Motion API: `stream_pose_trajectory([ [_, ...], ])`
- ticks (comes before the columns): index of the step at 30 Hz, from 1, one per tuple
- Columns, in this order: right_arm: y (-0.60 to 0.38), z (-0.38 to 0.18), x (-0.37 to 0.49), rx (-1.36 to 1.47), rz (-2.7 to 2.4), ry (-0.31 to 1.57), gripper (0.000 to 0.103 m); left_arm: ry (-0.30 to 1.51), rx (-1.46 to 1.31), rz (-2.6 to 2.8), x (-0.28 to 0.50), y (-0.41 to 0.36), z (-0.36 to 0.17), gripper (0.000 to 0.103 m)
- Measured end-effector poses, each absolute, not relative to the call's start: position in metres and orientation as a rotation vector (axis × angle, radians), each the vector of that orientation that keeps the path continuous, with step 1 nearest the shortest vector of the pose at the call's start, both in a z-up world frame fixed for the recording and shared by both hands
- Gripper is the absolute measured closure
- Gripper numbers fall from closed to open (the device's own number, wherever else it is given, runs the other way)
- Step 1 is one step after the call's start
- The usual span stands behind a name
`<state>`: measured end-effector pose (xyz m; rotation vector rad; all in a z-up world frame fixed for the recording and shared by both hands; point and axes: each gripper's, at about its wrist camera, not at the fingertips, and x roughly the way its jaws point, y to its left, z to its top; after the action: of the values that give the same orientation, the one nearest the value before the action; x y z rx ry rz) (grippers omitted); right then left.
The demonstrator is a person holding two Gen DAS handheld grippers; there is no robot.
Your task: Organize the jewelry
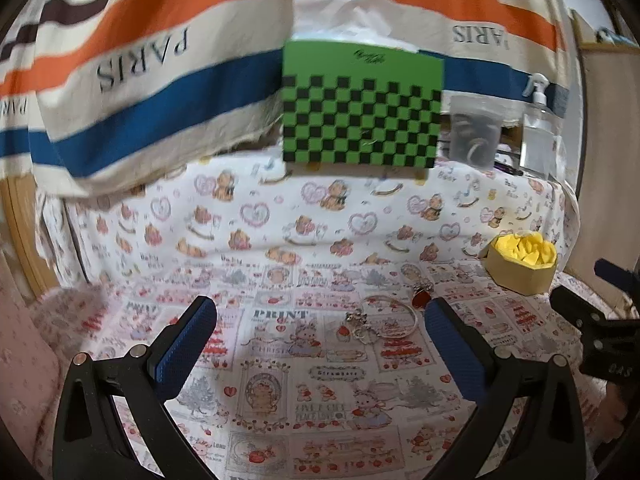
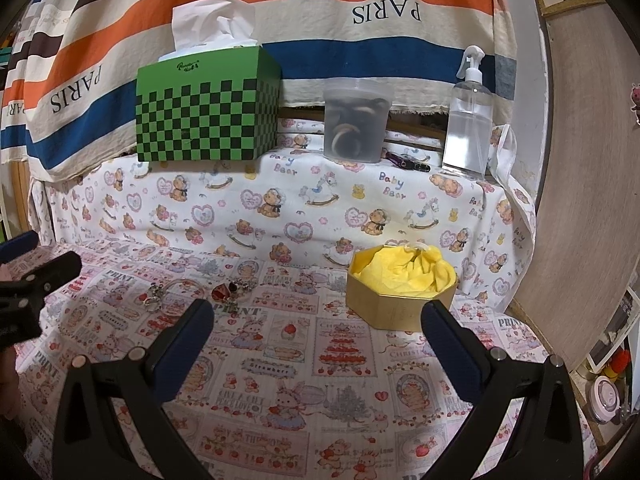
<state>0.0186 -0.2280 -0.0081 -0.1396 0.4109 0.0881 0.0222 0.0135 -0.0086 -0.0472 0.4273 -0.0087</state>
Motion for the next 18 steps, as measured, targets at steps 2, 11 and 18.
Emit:
stream_pose_trajectory([
  [2, -0.227, -0.010, 0.015, -0.146, 0.102, 0.402, 0.000, 0.436, -0.058, 0.000, 0.026, 0.021, -0.009, 0.000],
  [11, -0.222, 0.000, 0.002, -0.133, 0.101, 0.357, 0.000, 0.498, -0.155, 0.024, 0.047, 0.057, -0.014, 0.000],
  [18, -0.212, 0.017, 0.023, -0.073, 0.284, 0.511, 0.035, 0.563, -0.249, 0.001, 0.056, 0.074, -0.019, 0.000],
])
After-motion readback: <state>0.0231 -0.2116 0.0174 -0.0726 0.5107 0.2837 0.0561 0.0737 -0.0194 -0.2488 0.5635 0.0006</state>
